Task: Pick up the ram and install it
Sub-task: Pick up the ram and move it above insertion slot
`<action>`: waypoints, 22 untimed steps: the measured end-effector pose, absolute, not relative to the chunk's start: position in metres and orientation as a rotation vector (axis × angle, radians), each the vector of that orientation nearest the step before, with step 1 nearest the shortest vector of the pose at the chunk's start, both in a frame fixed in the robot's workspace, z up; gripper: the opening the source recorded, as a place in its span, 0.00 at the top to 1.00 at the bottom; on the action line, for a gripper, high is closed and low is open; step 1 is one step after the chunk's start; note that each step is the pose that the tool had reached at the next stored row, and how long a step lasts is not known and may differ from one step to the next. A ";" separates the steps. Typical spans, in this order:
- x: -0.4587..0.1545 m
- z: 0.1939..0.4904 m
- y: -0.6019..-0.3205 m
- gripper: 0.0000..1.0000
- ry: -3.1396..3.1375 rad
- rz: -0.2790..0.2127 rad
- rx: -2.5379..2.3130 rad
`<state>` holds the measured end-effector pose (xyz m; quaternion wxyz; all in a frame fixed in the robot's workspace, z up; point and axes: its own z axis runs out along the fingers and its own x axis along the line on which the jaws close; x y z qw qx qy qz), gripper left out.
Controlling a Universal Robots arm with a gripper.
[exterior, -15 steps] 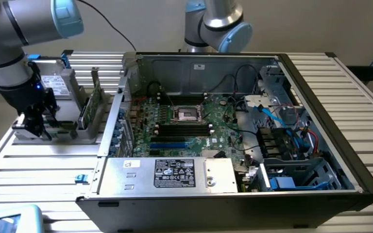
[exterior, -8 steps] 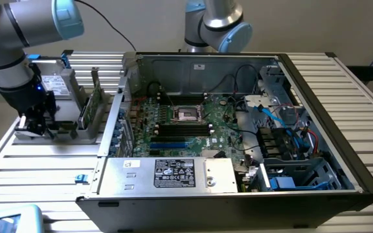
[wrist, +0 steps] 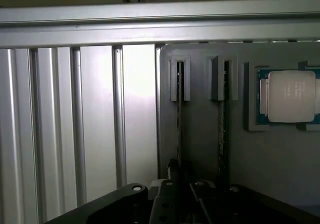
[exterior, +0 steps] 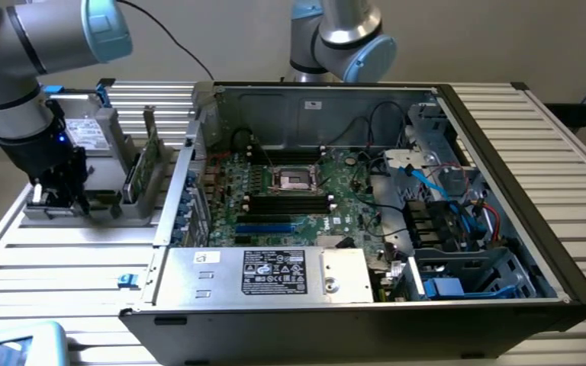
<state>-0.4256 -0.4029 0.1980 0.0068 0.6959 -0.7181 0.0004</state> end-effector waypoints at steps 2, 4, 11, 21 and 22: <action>-0.426 0.201 -0.403 0.86 -2.249 0.006 2.179; -0.426 0.206 -0.403 0.86 -2.251 0.012 2.181; -0.426 0.227 -0.403 0.86 -2.256 0.022 2.186; -0.426 0.271 -0.403 0.86 -2.257 0.023 2.186; -0.426 0.276 -0.403 0.86 -2.257 0.023 2.186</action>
